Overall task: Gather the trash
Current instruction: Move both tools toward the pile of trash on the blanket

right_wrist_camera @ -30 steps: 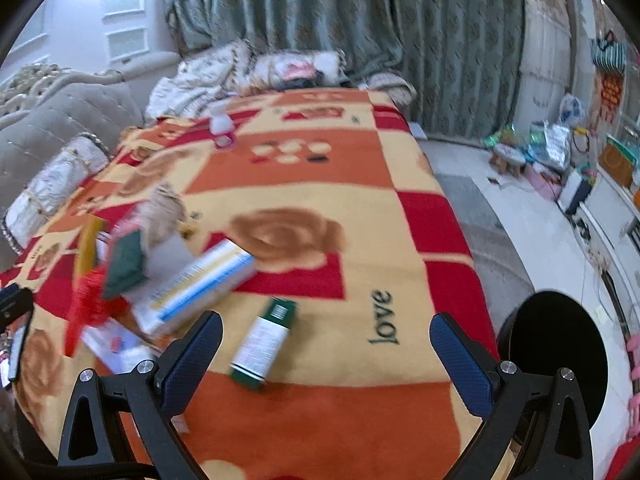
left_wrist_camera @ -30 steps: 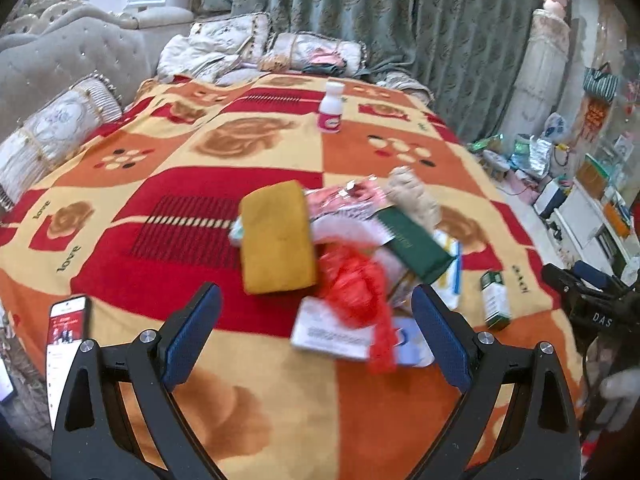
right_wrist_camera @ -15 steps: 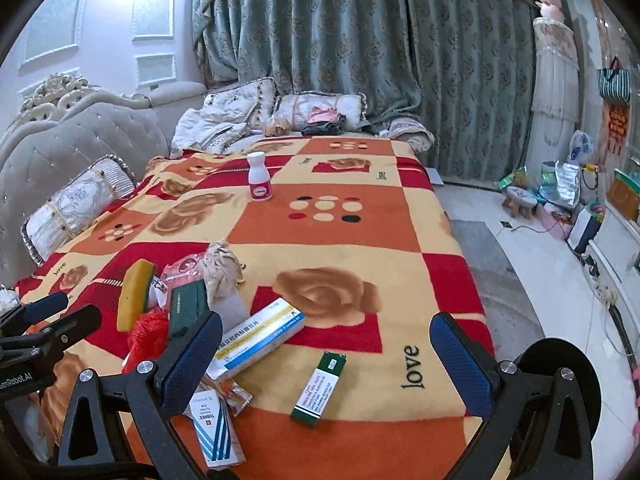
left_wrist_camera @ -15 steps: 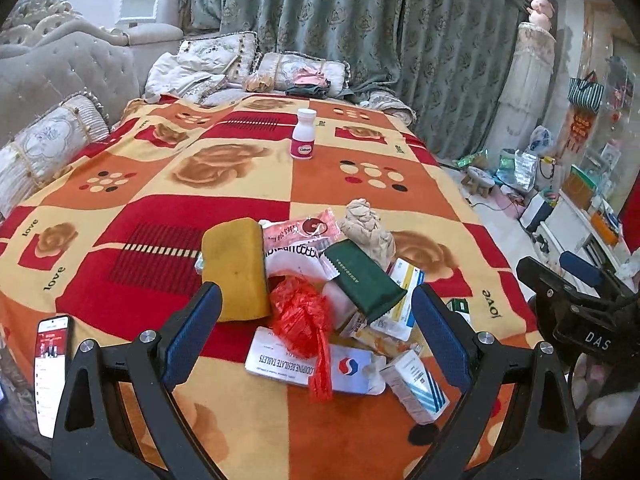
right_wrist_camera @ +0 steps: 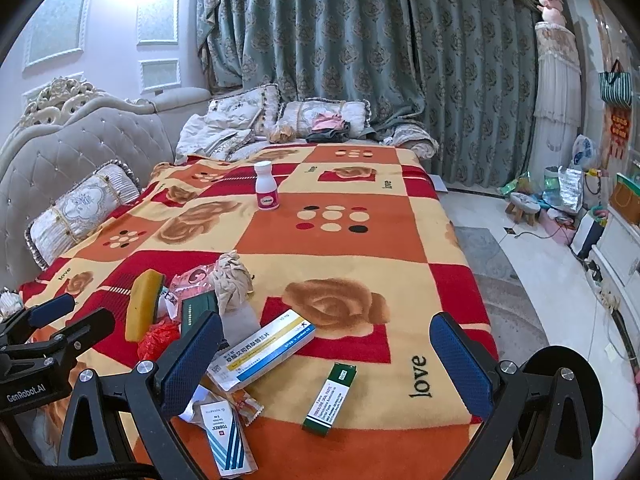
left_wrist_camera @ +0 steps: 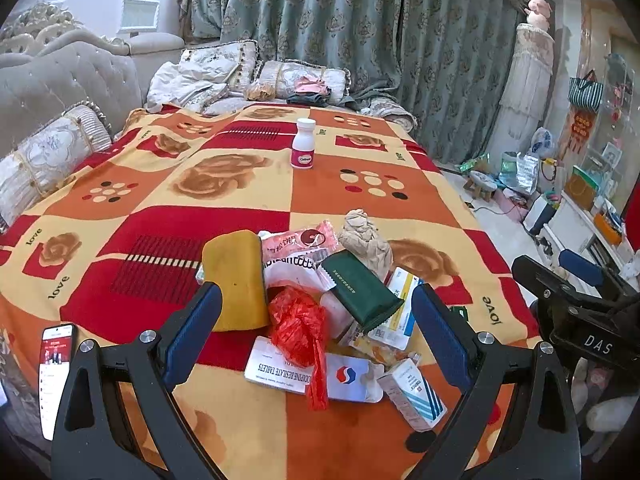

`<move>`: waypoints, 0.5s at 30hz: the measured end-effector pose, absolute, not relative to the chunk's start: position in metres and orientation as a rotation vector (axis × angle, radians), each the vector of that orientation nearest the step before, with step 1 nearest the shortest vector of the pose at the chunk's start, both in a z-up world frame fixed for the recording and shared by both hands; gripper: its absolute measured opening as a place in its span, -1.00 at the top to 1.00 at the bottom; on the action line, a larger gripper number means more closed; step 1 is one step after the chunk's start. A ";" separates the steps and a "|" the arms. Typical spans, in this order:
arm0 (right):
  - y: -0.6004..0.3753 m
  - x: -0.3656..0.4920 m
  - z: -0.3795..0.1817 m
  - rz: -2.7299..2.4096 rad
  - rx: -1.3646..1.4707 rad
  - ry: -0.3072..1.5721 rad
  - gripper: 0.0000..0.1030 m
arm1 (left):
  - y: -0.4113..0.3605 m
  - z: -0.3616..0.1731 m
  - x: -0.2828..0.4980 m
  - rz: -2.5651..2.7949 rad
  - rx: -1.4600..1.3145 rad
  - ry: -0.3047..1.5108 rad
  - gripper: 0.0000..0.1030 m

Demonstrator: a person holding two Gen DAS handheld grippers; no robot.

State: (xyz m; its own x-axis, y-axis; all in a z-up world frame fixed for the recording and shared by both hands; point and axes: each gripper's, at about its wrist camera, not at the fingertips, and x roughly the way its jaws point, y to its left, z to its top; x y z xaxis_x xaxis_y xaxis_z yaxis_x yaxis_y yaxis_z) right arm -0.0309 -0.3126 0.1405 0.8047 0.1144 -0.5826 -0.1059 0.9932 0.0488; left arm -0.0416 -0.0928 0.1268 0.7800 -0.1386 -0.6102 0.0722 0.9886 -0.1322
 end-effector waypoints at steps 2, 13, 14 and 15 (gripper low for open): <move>-0.312 -0.031 0.140 0.119 0.016 0.626 -1.00 | -0.093 0.127 -0.042 -0.114 -0.105 0.666 -0.86; -0.309 -0.031 0.142 0.123 0.010 0.630 -1.00 | -0.095 0.125 -0.041 -0.106 -0.102 0.682 -0.85; -0.309 -0.031 0.142 0.123 0.009 0.630 -1.00 | -0.096 0.124 -0.041 -0.105 -0.101 0.684 -0.85; -0.309 -0.031 0.142 0.122 0.008 0.630 -1.00 | -0.095 0.125 -0.040 -0.105 -0.102 0.686 -0.85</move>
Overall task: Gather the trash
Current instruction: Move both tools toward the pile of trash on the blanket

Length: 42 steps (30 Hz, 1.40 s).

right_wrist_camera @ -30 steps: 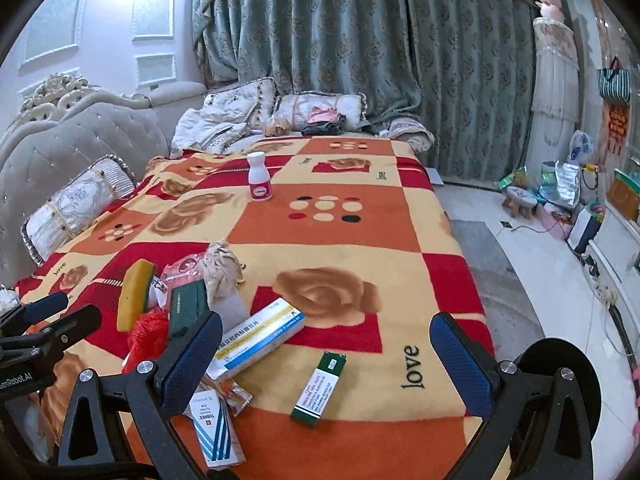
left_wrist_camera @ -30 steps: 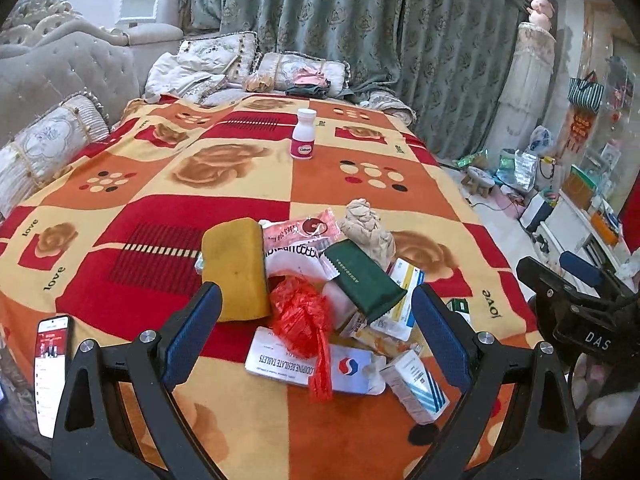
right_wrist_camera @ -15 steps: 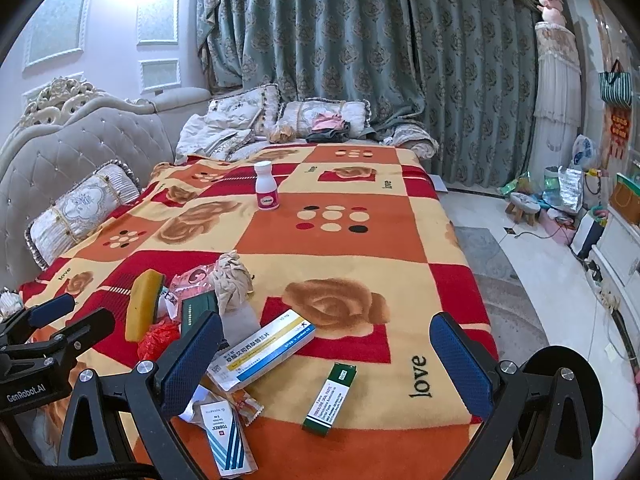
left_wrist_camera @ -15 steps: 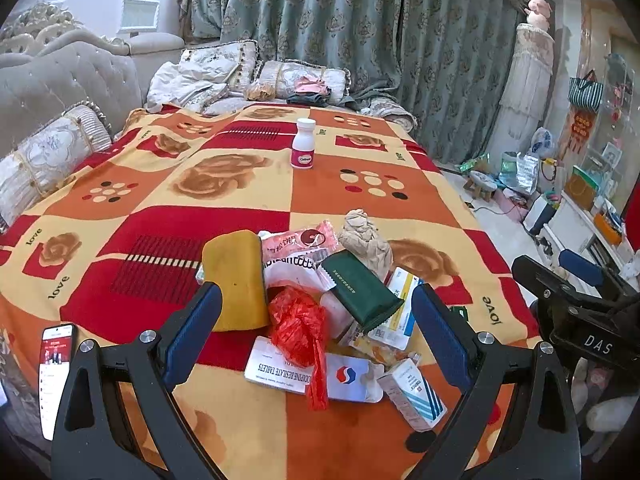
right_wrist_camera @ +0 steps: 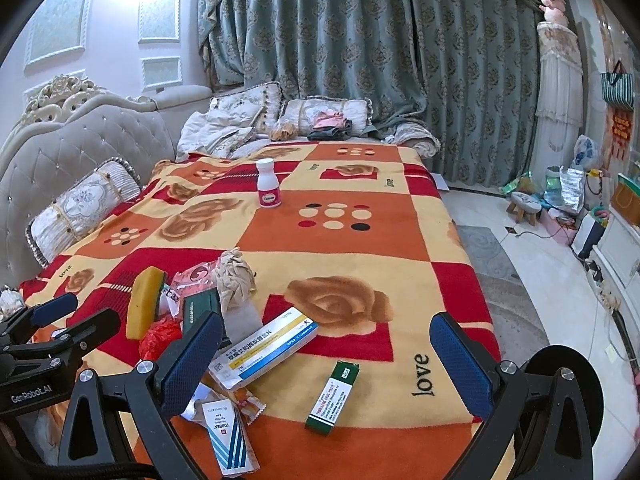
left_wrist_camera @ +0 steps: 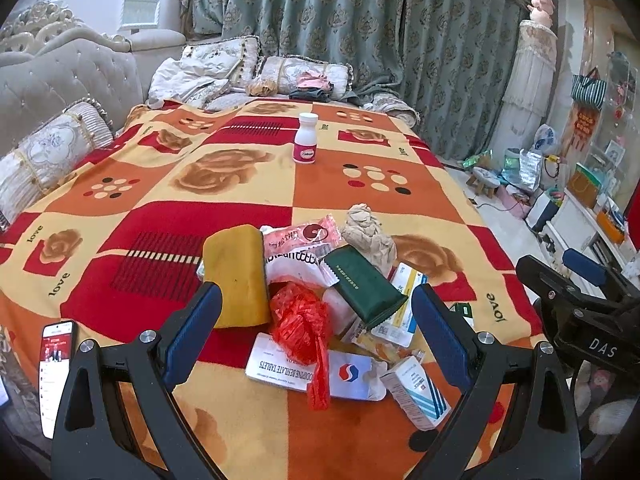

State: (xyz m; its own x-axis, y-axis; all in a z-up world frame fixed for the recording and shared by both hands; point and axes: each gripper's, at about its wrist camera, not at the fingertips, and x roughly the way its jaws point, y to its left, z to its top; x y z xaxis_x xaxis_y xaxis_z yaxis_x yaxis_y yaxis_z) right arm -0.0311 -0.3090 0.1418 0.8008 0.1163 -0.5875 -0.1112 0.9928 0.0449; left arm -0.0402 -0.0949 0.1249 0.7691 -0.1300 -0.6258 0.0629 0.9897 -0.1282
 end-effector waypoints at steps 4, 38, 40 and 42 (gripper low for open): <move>-0.309 -0.031 0.140 0.123 0.009 0.636 -1.00 | -0.094 0.124 -0.040 -0.103 -0.102 0.688 -0.85; -0.304 -0.029 0.121 0.146 0.003 0.690 -1.00 | -0.085 0.105 -0.035 -0.089 -0.126 0.734 -0.85; -0.303 -0.029 0.119 0.148 0.003 0.694 -1.00 | -0.084 0.105 -0.034 -0.088 -0.130 0.739 -0.85; -0.302 -0.029 0.118 0.151 0.000 0.698 -1.00 | -0.083 0.104 -0.034 -0.088 -0.135 0.743 -0.86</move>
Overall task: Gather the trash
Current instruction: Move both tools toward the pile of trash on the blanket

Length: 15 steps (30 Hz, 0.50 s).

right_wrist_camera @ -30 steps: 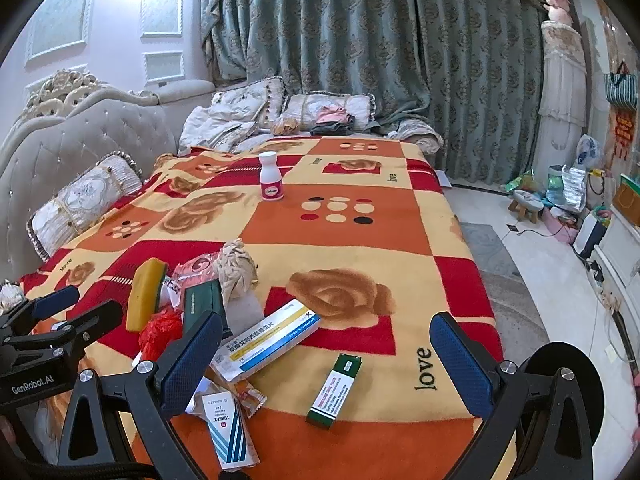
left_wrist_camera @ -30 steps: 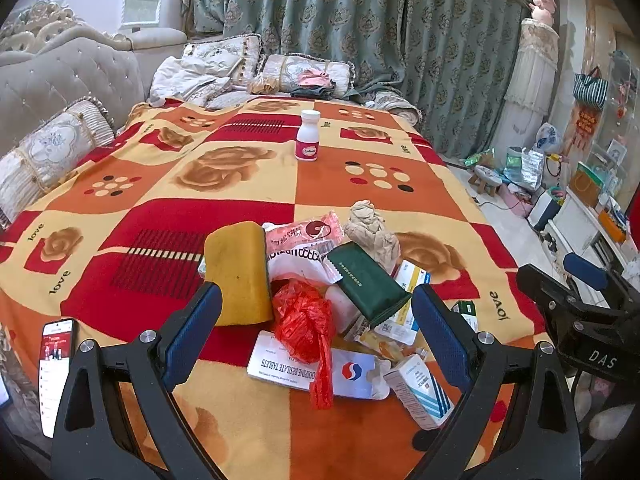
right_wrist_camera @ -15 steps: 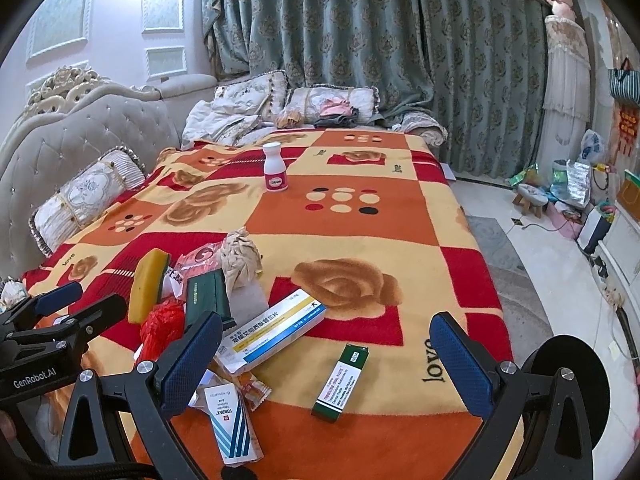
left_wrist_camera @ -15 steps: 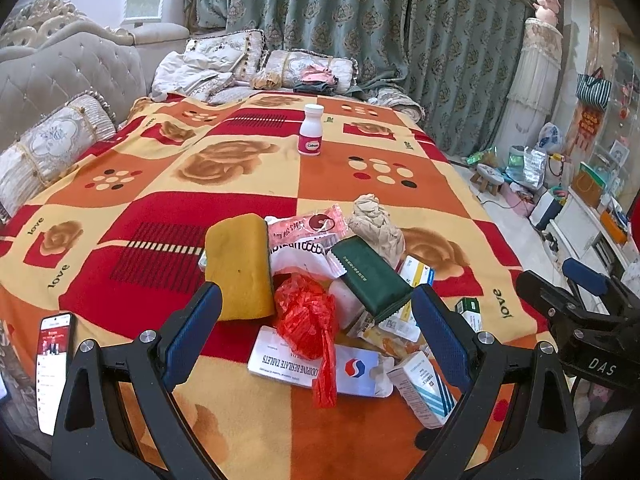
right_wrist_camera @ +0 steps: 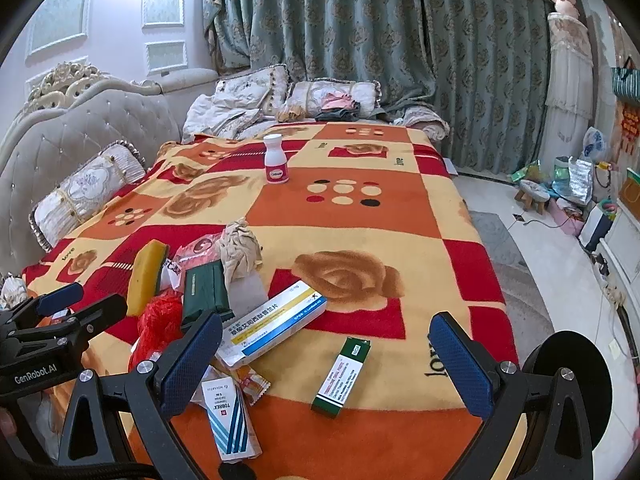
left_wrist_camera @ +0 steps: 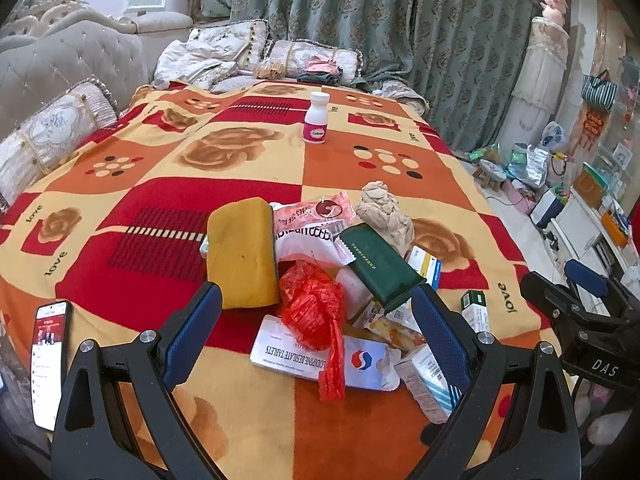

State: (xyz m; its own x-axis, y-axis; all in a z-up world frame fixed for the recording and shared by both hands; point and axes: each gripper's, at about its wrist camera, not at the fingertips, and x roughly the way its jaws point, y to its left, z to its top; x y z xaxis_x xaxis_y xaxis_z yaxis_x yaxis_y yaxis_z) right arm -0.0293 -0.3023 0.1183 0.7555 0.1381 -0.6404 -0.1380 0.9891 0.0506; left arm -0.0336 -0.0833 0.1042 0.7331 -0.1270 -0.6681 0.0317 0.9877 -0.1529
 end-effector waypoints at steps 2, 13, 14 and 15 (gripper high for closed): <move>-0.301 -0.029 0.117 0.153 -0.003 0.704 -1.00 | -0.082 0.103 -0.034 -0.086 -0.137 0.745 -0.85; -0.304 -0.028 0.109 0.180 -0.006 0.735 -1.00 | -0.063 0.094 -0.036 -0.065 -0.133 0.779 -0.85; -0.305 -0.028 0.107 0.182 -0.008 0.741 -1.00 | -0.060 0.093 -0.036 -0.058 -0.131 0.781 -0.85; -0.306 -0.028 0.106 0.181 -0.009 0.747 -1.00 | -0.056 0.092 -0.037 -0.051 -0.131 0.783 -0.85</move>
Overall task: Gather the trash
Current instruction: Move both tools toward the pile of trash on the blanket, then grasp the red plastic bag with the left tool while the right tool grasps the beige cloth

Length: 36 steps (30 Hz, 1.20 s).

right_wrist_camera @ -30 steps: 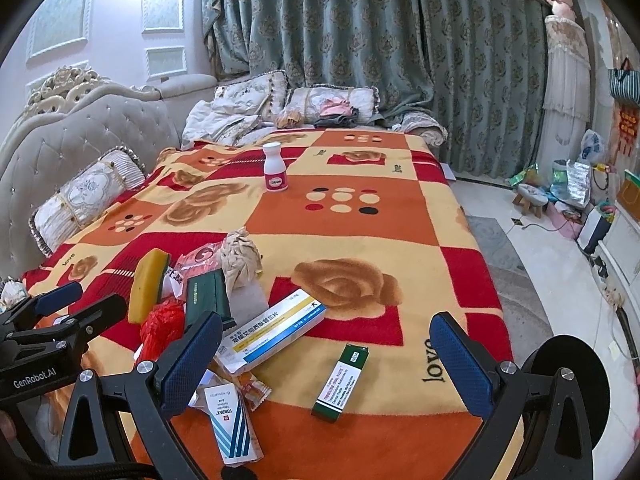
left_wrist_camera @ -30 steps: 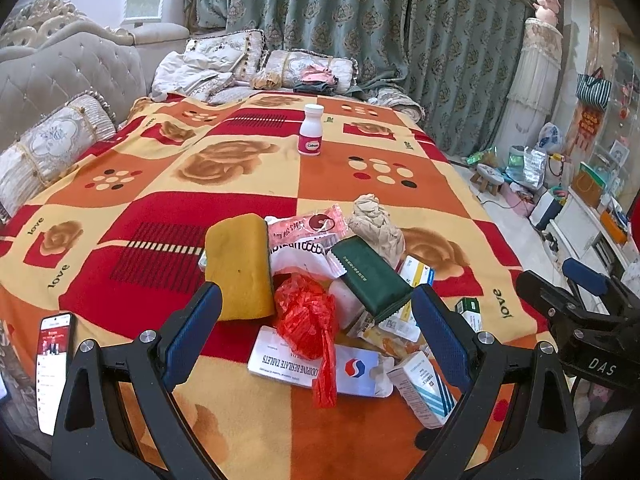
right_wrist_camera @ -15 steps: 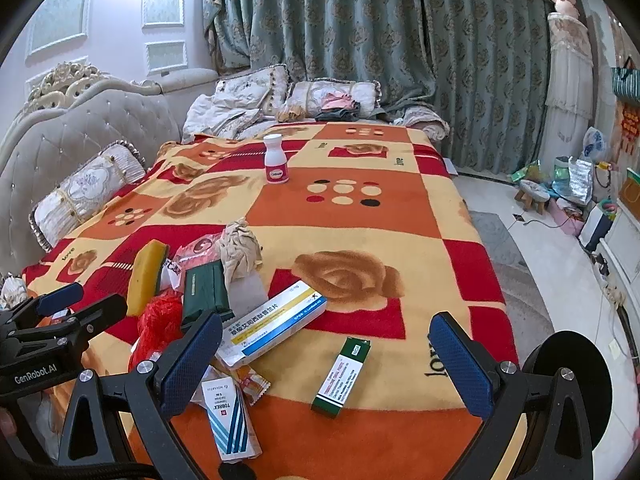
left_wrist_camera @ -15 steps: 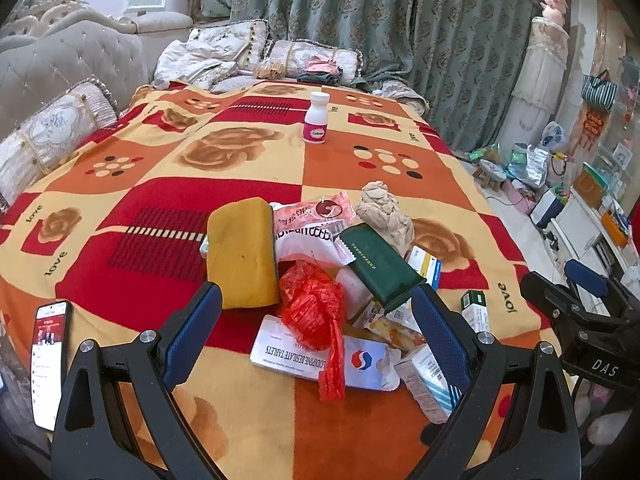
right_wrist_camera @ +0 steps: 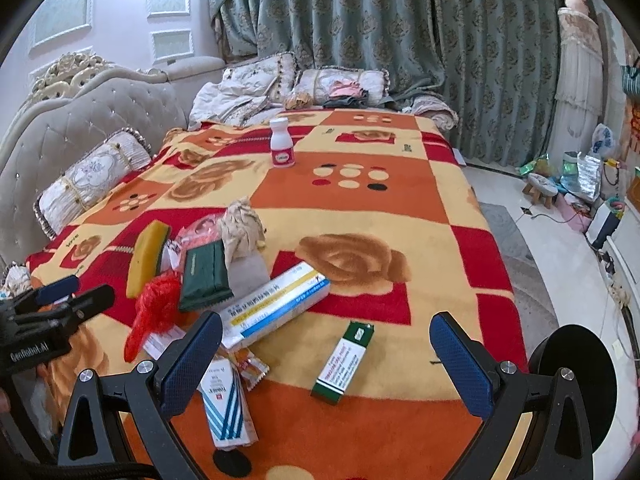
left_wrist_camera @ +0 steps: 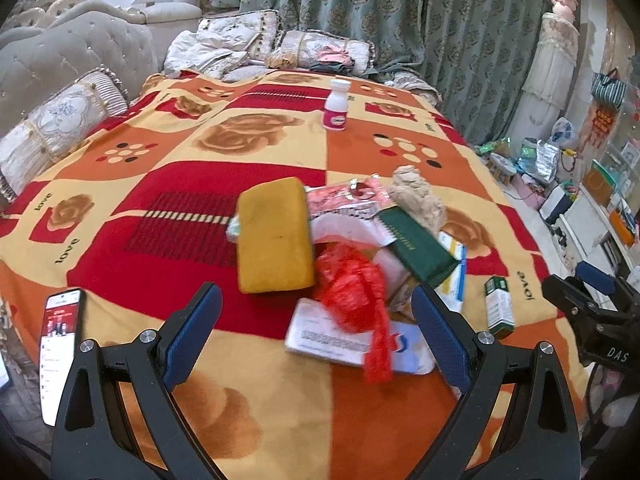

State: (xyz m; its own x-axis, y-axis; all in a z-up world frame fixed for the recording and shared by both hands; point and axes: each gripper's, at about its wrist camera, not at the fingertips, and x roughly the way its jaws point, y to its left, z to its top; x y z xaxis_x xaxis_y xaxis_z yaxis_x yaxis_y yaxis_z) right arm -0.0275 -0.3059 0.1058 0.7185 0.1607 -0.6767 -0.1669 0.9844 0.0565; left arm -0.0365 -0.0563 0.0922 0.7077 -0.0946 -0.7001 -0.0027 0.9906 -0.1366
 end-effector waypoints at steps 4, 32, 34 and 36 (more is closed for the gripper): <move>-0.311 -0.026 0.096 0.187 0.008 0.782 -1.00 | -0.044 0.089 -0.037 -0.038 -0.143 0.796 -0.85; -0.289 0.023 0.099 0.366 0.071 0.832 -0.68 | -0.064 0.069 -0.003 -0.183 -0.154 0.891 -0.78; -0.284 0.045 0.101 0.394 0.109 0.845 -0.62 | -0.065 0.067 0.000 -0.184 -0.153 0.901 -0.76; -0.275 0.062 0.098 0.430 0.138 0.868 -0.56 | -0.064 0.064 0.003 -0.184 -0.157 0.908 -0.76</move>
